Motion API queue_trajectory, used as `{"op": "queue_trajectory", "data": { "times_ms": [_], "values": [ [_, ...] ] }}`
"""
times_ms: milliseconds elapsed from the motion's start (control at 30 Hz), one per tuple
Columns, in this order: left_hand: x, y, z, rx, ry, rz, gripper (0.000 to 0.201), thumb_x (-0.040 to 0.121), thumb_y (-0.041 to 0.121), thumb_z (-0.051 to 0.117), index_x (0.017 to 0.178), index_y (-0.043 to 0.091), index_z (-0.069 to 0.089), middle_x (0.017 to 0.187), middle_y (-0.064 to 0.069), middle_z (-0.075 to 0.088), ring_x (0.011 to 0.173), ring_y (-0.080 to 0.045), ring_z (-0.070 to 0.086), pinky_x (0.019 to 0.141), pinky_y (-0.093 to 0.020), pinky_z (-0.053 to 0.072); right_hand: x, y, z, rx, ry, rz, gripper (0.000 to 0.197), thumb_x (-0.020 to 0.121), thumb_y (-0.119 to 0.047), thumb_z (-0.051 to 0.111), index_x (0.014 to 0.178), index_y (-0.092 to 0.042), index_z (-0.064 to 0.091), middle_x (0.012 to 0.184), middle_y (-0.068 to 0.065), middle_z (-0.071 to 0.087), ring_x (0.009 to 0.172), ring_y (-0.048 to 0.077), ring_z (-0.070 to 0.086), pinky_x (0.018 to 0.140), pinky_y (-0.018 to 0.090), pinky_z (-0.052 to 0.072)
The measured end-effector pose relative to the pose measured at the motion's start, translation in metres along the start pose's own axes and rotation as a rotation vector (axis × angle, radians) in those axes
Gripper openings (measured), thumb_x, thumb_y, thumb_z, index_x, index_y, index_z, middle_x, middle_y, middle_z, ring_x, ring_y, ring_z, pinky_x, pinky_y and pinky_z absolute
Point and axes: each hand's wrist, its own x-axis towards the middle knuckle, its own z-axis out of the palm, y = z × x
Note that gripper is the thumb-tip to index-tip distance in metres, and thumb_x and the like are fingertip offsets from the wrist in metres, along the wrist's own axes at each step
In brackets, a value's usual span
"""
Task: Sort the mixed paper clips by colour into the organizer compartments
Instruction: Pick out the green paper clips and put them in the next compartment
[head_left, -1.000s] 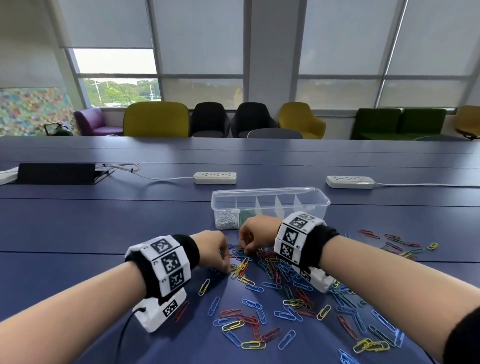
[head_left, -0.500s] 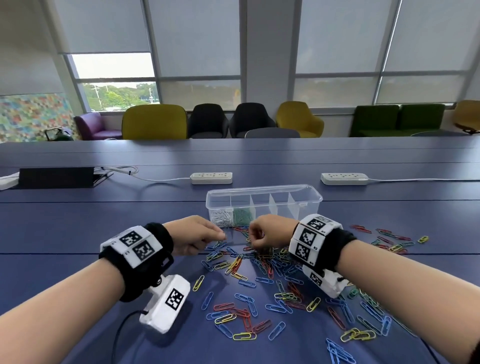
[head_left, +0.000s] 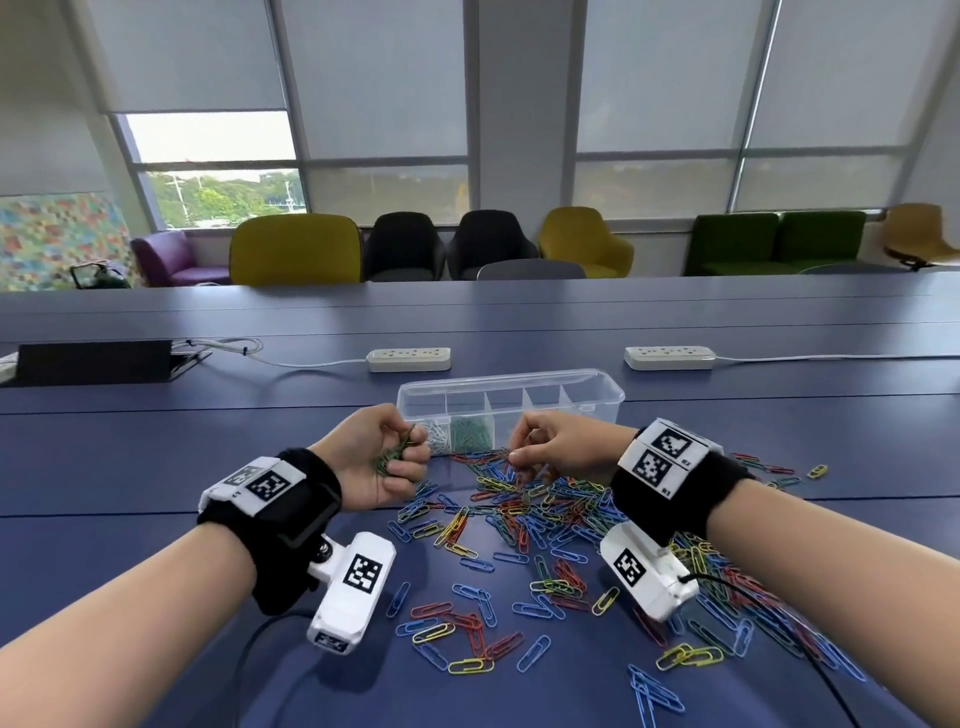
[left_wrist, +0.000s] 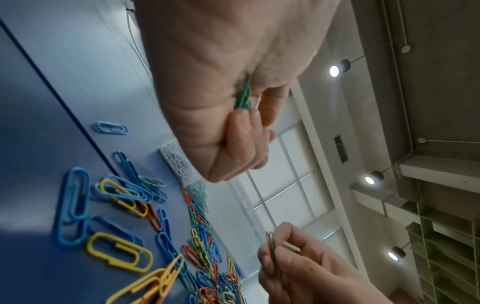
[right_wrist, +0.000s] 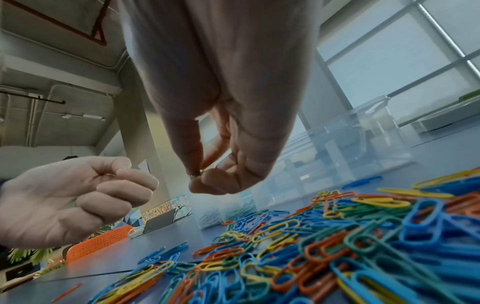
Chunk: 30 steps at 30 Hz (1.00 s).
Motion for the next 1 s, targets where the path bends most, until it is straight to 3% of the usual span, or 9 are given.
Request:
{"op": "queue_trajectory", "data": {
  "times_ms": [100, 300, 500, 600, 733, 800, 833, 900, 1000],
  "values": [
    [0.004, -0.002, 0.000, -0.015, 0.009, -0.007, 0.019, 0.080, 0.019, 0.033, 0.062, 0.013, 0.038, 0.054, 0.000, 0.031, 0.036, -0.010, 0.026, 0.035, -0.015, 0.021, -0.001, 0.003, -0.002, 0.024, -0.003, 0.019, 0.012, 0.093, 0.002, 0.050, 0.095, -0.010, 0.052, 0.072, 0.003, 0.058, 0.055, 0.006, 0.057, 0.046, 0.014, 0.041],
    [0.008, -0.003, 0.003, 0.019, 0.073, -0.036, 0.028, 0.093, 0.017, 0.036, 0.065, 0.015, 0.038, 0.050, 0.003, 0.032, 0.032, -0.007, 0.025, 0.032, -0.013, 0.017, -0.001, 0.007, -0.003, 0.032, 0.005, 0.046, 0.016, 0.093, 0.003, 0.048, 0.087, -0.011, 0.052, 0.074, 0.004, 0.061, 0.051, 0.003, 0.056, 0.046, 0.015, 0.042],
    [0.006, -0.002, 0.003, 0.122, 0.146, -0.007, 0.021, 0.099, 0.006, 0.030, 0.092, 0.010, 0.050, 0.052, 0.005, 0.040, 0.031, -0.004, 0.025, 0.028, -0.012, 0.018, -0.005, 0.006, -0.007, -0.128, -0.010, 0.121, 0.016, 0.096, -0.001, 0.042, 0.086, -0.012, 0.043, 0.081, 0.007, 0.065, 0.044, 0.004, 0.058, 0.042, 0.016, 0.044],
    [0.010, 0.000, 0.003, 0.495, 0.276, 0.023, 0.028, 0.100, 0.007, 0.028, 0.090, 0.008, 0.054, 0.050, 0.005, 0.030, 0.031, -0.003, 0.021, 0.029, -0.011, 0.015, -0.007, 0.004, -0.009, -0.388, 0.027, 0.101, 0.015, 0.098, -0.006, 0.041, 0.085, -0.015, 0.041, 0.087, 0.006, 0.065, 0.043, 0.000, 0.057, 0.042, 0.016, 0.044],
    [0.015, 0.004, 0.007, 1.144, 0.374, 0.004, 0.035, 0.101, 0.017, 0.036, 0.084, 0.004, 0.064, 0.051, 0.001, 0.028, 0.026, -0.004, 0.022, 0.030, -0.011, 0.018, 0.000, -0.009, -0.009, -0.537, 0.123, 0.009, 0.015, 0.097, -0.010, 0.039, 0.083, -0.015, 0.039, 0.083, 0.005, 0.061, 0.061, 0.013, 0.053, 0.053, 0.022, 0.042],
    [0.018, 0.007, 0.006, 1.412, 0.391, 0.020, 0.031, 0.099, 0.022, 0.043, 0.094, 0.004, 0.068, 0.044, 0.002, 0.035, 0.024, -0.005, 0.029, 0.029, -0.011, 0.023, 0.009, -0.015, -0.005, -0.550, 0.101, 0.023, 0.007, 0.098, -0.011, 0.036, 0.098, -0.010, 0.043, 0.075, 0.000, 0.054, 0.059, 0.011, 0.045, 0.053, 0.023, 0.038],
    [0.020, 0.008, 0.004, 1.500, 0.399, 0.027, 0.025, 0.096, 0.026, 0.049, 0.091, 0.009, 0.067, 0.047, 0.002, 0.039, 0.028, -0.003, 0.034, 0.031, -0.010, 0.025, 0.015, -0.017, -0.003, -0.580, 0.091, 0.026, 0.016, 0.098, -0.011, 0.034, 0.110, -0.008, 0.045, 0.074, -0.001, 0.051, 0.059, 0.011, 0.044, 0.054, 0.023, 0.036],
    [0.028, 0.009, -0.001, 1.606, 0.384, 0.012, 0.021, 0.088, 0.032, 0.061, 0.079, 0.013, 0.062, 0.061, 0.000, 0.048, 0.049, -0.007, 0.043, 0.047, -0.015, 0.034, 0.025, -0.021, 0.002, -0.704, 0.033, 0.032, 0.030, 0.100, -0.012, 0.030, 0.125, -0.010, 0.047, 0.089, 0.003, 0.058, 0.071, 0.016, 0.053, 0.064, 0.026, 0.041],
    [0.038, 0.005, -0.013, 1.620, 0.353, -0.027, 0.020, 0.082, 0.031, 0.069, 0.083, 0.010, 0.070, 0.074, 0.000, 0.059, 0.069, -0.012, 0.052, 0.067, -0.022, 0.041, 0.041, -0.020, 0.010, -0.839, -0.032, 0.057, 0.037, 0.101, -0.015, 0.028, 0.124, -0.006, 0.056, 0.125, 0.013, 0.058, 0.101, 0.024, 0.055, 0.085, 0.026, 0.038]
  ]
}}
